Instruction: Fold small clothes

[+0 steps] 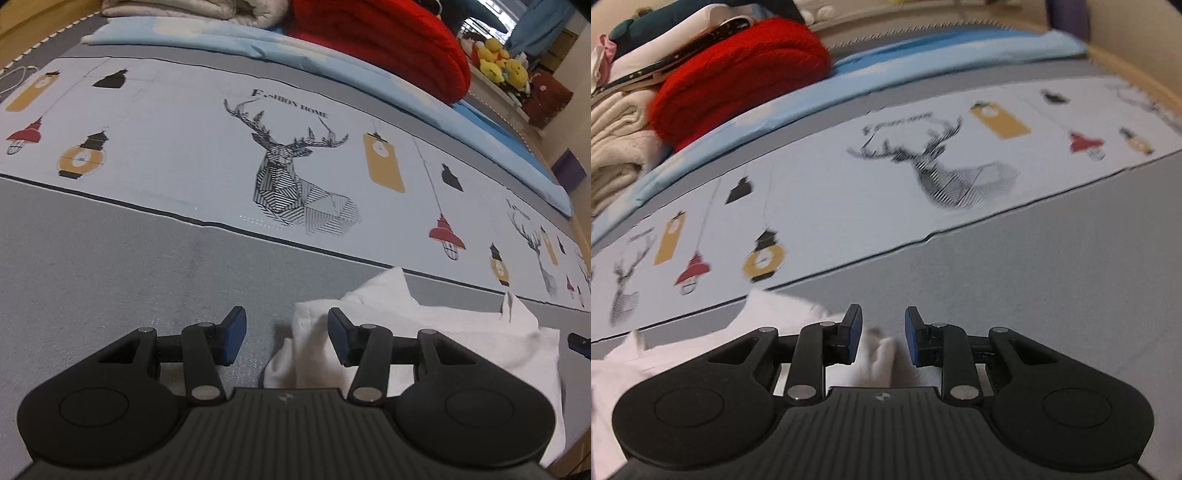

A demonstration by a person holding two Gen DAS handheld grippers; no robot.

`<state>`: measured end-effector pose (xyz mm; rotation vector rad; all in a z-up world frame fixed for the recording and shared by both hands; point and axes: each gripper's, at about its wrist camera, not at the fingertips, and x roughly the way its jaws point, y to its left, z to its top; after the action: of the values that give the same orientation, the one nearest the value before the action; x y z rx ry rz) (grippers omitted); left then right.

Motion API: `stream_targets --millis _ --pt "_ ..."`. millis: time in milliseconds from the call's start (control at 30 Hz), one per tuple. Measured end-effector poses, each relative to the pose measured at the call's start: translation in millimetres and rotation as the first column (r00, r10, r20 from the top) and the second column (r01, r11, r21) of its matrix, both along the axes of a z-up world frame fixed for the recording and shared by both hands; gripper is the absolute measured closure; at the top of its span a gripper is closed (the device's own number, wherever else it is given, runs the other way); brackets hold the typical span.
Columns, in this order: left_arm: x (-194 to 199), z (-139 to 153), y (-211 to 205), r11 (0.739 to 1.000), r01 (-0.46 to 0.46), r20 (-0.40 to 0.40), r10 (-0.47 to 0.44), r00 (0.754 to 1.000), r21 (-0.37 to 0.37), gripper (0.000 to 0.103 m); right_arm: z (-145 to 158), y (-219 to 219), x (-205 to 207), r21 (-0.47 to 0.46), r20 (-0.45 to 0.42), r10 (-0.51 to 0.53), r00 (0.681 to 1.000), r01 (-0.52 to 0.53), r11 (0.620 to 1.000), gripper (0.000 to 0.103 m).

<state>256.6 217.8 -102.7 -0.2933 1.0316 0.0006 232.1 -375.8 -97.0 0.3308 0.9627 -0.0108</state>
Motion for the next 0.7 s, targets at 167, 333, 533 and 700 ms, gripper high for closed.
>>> stream_targets --millis 167,333,533,700 --pt "2 -5 -4 0.999 0.017 -0.022 -0.018 1.000 -0.028 0.050 -4 5 0 0.032 -0.033 0.064 0.997 -0.063 0.997 0.076" --pt "4 -9 -12 1.000 0.028 -0.030 -0.029 0.999 -0.010 0.063 -10 26 3 0.003 -0.057 0.125 0.990 -0.125 0.992 0.076" --pt "4 -1 -16 0.998 0.038 0.034 -0.039 0.999 0.041 0.101 -11 33 9 -0.027 -0.062 0.110 0.992 -0.112 0.993 0.103" --pt "5 15 -15 0.996 -0.027 0.162 0.013 0.987 0.081 0.101 22 29 4 -0.030 0.167 0.013 0.986 -0.008 1.000 0.103"
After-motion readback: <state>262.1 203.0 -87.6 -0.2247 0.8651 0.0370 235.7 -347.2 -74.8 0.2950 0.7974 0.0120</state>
